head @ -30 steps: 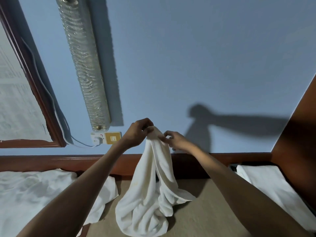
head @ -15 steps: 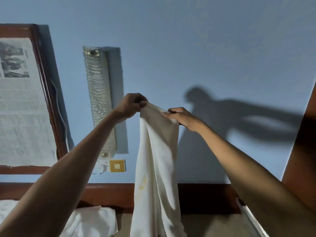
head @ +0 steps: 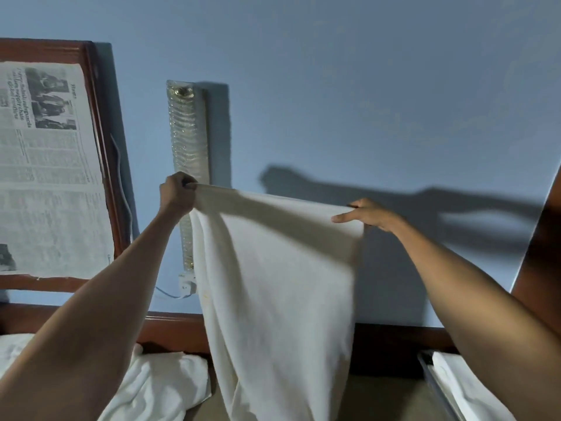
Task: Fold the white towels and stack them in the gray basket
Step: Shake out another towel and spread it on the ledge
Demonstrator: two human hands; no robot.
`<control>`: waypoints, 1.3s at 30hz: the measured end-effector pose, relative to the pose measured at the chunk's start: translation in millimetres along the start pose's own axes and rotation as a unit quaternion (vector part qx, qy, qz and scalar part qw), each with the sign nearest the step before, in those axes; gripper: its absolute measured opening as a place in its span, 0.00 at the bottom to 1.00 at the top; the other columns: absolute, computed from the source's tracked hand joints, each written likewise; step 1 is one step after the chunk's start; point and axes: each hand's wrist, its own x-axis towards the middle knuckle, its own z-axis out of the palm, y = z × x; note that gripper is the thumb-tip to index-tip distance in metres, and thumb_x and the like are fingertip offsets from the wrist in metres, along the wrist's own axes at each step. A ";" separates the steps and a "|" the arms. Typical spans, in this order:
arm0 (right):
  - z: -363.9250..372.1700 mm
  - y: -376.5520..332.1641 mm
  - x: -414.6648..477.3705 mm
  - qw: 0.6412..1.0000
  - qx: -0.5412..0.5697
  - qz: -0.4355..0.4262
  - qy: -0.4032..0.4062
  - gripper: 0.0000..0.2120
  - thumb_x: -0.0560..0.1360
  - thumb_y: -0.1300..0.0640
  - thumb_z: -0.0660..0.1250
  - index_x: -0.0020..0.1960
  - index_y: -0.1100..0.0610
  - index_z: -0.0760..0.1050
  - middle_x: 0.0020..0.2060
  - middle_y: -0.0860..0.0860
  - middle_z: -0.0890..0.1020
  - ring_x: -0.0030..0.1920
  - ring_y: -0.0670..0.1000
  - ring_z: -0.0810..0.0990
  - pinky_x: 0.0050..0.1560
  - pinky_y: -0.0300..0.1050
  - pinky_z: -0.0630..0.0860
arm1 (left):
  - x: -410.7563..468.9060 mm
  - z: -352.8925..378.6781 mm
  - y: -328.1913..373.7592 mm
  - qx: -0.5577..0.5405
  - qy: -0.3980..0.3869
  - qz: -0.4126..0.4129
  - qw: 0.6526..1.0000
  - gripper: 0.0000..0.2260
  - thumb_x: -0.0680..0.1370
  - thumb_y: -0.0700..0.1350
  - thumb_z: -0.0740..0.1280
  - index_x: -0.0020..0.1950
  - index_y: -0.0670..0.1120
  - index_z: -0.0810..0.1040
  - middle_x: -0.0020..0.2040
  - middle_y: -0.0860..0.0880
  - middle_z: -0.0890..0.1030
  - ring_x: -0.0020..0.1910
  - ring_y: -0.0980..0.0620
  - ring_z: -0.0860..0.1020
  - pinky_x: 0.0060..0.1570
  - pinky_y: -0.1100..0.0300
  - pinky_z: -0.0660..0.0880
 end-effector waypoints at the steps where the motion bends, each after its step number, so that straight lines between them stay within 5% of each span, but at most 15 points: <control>1: 0.1 6.0 -2.2 1.000 -0.009 0.008 0.002 0.37 0.58 0.31 0.80 0.52 0.60 0.82 0.45 0.50 0.80 0.47 0.50 0.77 0.44 0.43 0.70 | -2.5 -2.6 -7.5 -0.005 0.020 -0.018 1.000 0.13 0.78 0.36 0.61 0.55 0.39 0.84 0.53 0.38 0.84 0.56 0.38 0.79 0.54 0.52 0.76; 4: 1.8 22.6 -9.8 0.998 -0.048 0.048 0.009 0.34 0.61 0.34 0.80 0.42 0.65 0.77 0.35 0.53 0.74 0.35 0.51 0.71 0.36 0.45 0.61 | -10.0 -12.3 -25.7 0.001 0.102 -0.115 0.988 0.15 0.78 0.37 0.59 0.57 0.43 0.83 0.57 0.36 0.81 0.59 0.35 0.78 0.56 0.50 0.75; 6: 1.9 38.0 -9.7 0.995 -0.070 0.072 0.020 0.27 0.67 0.42 0.80 0.34 0.57 0.66 0.31 0.50 0.67 0.33 0.49 0.64 0.35 0.47 0.54 | -14.7 -22.4 -36.4 0.031 0.141 -0.170 0.975 0.16 0.78 0.39 0.58 0.58 0.47 0.82 0.61 0.36 0.78 0.62 0.35 0.74 0.60 0.49 0.72; 8: 2.3 49.2 -11.0 0.993 -0.089 0.073 0.027 0.30 0.66 0.40 0.80 0.33 0.52 0.60 0.29 0.48 0.62 0.31 0.49 0.61 0.35 0.48 0.50 | -17.9 -30.7 -45.0 0.026 0.157 -0.174 0.972 0.16 0.77 0.38 0.57 0.57 0.45 0.82 0.59 0.38 0.81 0.60 0.36 0.76 0.56 0.48 0.74; 13: 9.6 61.8 -12.4 0.969 -0.237 0.073 0.012 0.29 0.67 0.44 0.82 0.29 0.55 0.63 0.26 0.50 0.65 0.28 0.49 0.62 0.30 0.47 0.54 | -21.2 -45.8 -51.5 -0.056 0.229 -0.203 0.950 0.16 0.79 0.36 0.55 0.60 0.41 0.79 0.60 0.39 0.81 0.60 0.38 0.78 0.57 0.51 0.73; 16: 11.4 66.1 -16.4 0.938 -0.339 0.066 0.029 0.26 0.66 0.38 0.80 0.28 0.53 0.69 0.27 0.50 0.71 0.31 0.52 0.70 0.30 0.45 0.61 | -18.9 -55.2 -53.9 -0.102 0.262 -0.206 0.937 0.15 0.77 0.35 0.53 0.54 0.42 0.78 0.59 0.39 0.81 0.59 0.39 0.79 0.58 0.52 0.73; 21: 8.3 58.9 -25.7 0.903 -0.415 0.095 0.055 0.24 0.64 0.34 0.78 0.41 0.54 0.82 0.42 0.55 0.84 0.43 0.56 0.80 0.43 0.44 0.76 | -21.2 -64.8 -43.6 -0.094 0.262 -0.171 0.945 0.12 0.79 0.34 0.53 0.51 0.46 0.74 0.60 0.39 0.81 0.60 0.42 0.77 0.55 0.58 0.70; 24: 1.7 42.3 -31.3 0.879 -0.457 0.119 0.068 0.25 0.66 0.45 0.80 0.57 0.59 0.82 0.54 0.56 0.84 0.54 0.58 0.84 0.46 0.43 0.77 | -20.9 -68.6 -41.3 -0.066 0.254 -0.132 0.956 0.14 0.77 0.33 0.54 0.53 0.42 0.78 0.54 0.39 0.81 0.56 0.41 0.78 0.50 0.56 0.69; 27: -12.9 16.5 -31.5 0.851 -0.481 0.131 0.164 0.21 0.73 0.57 0.74 0.65 0.61 0.78 0.61 0.58 0.82 0.62 0.60 0.80 0.57 0.51 0.80 | -18.2 -79.7 -28.0 -0.028 0.240 -0.097 0.965 0.14 0.76 0.33 0.54 0.51 0.46 0.76 0.50 0.40 0.80 0.53 0.42 0.76 0.46 0.57 0.66; 33: -49.2 -19.6 -41.9 0.858 -0.394 0.066 0.322 0.30 0.73 0.61 0.66 0.72 0.58 0.62 0.60 0.62 0.78 0.64 0.63 0.73 0.62 0.55 0.68 | -14.8 -101.1 -5.5 -0.011 0.259 -0.086 0.962 0.19 0.76 0.36 0.54 0.58 0.39 0.82 0.57 0.38 0.83 0.60 0.38 0.77 0.56 0.53 0.70; 39: -49.8 -1.0 -71.6 0.835 -0.439 0.091 0.318 0.20 0.80 0.50 0.54 0.65 0.58 0.74 0.62 0.60 0.77 0.65 0.59 0.73 0.66 0.55 0.65 | -60.0 -100.2 -3.3 0.008 0.222 -0.109 0.969 0.20 0.75 0.34 0.53 0.58 0.38 0.81 0.56 0.36 0.82 0.61 0.38 0.75 0.54 0.49 0.72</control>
